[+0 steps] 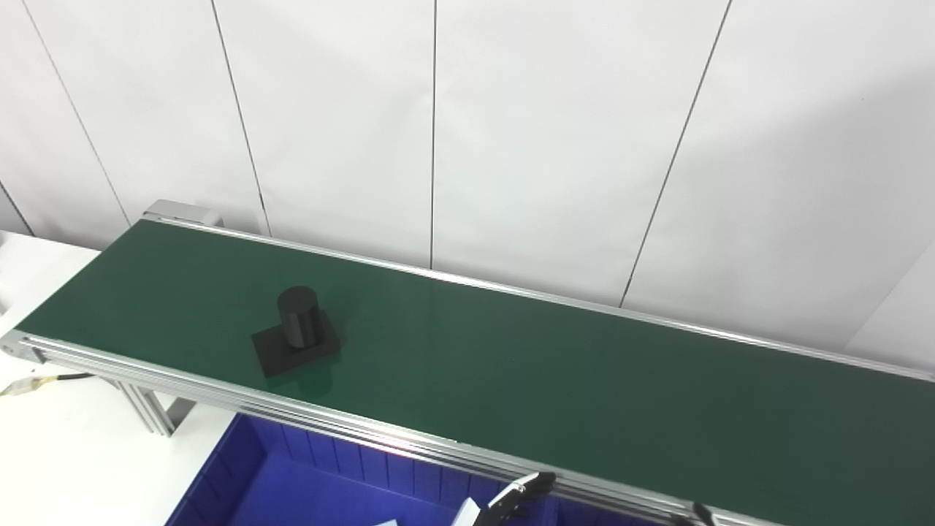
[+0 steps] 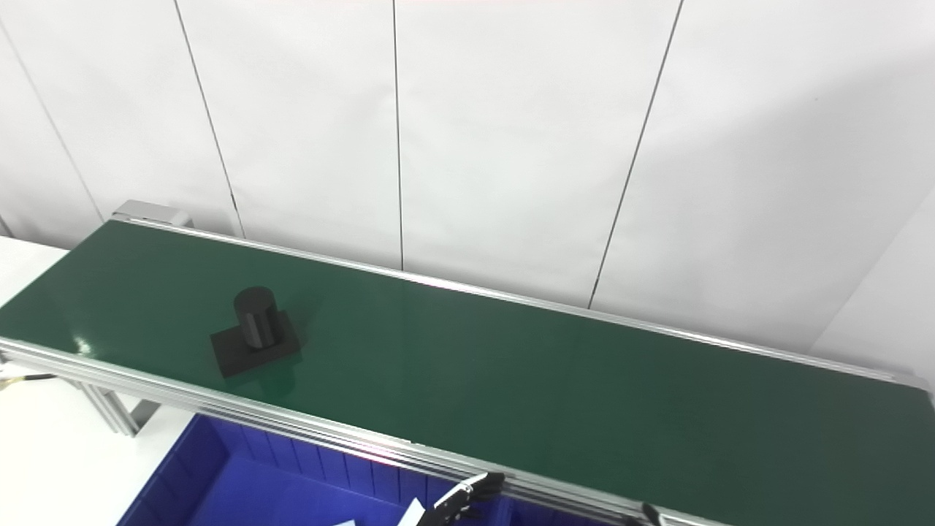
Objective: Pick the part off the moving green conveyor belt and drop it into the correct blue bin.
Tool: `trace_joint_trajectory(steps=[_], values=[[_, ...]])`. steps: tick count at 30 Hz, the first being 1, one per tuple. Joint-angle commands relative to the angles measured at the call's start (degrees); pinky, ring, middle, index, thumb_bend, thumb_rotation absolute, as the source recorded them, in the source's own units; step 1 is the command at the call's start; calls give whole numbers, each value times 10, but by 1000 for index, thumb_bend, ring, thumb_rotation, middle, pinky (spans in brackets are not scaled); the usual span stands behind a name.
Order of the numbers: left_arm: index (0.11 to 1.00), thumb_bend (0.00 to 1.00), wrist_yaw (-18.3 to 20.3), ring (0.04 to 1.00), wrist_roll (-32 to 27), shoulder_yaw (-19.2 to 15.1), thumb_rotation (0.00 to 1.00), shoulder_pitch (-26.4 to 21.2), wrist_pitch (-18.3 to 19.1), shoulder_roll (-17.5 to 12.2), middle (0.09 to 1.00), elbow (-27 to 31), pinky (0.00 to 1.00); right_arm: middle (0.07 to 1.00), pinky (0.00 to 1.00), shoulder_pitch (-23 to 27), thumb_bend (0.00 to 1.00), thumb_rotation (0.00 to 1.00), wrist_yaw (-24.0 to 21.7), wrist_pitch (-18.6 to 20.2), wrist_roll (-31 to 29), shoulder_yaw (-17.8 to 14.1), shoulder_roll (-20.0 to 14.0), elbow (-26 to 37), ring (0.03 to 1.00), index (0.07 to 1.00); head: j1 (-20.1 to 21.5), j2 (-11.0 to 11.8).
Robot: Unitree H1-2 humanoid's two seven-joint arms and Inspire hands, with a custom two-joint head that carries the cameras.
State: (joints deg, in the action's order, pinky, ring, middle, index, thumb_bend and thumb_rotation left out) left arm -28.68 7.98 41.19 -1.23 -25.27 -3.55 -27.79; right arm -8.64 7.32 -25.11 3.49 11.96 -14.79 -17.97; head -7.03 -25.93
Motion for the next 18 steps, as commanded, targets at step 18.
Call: trace_joint_trajectory(steps=[18], values=[[843,1000,14,845,-3,-16,905,-7,-17,7,842,13,778,956,842,25,1000,1000,-43,-18,-53,-125,19,36,903,1000,-2,-3]])
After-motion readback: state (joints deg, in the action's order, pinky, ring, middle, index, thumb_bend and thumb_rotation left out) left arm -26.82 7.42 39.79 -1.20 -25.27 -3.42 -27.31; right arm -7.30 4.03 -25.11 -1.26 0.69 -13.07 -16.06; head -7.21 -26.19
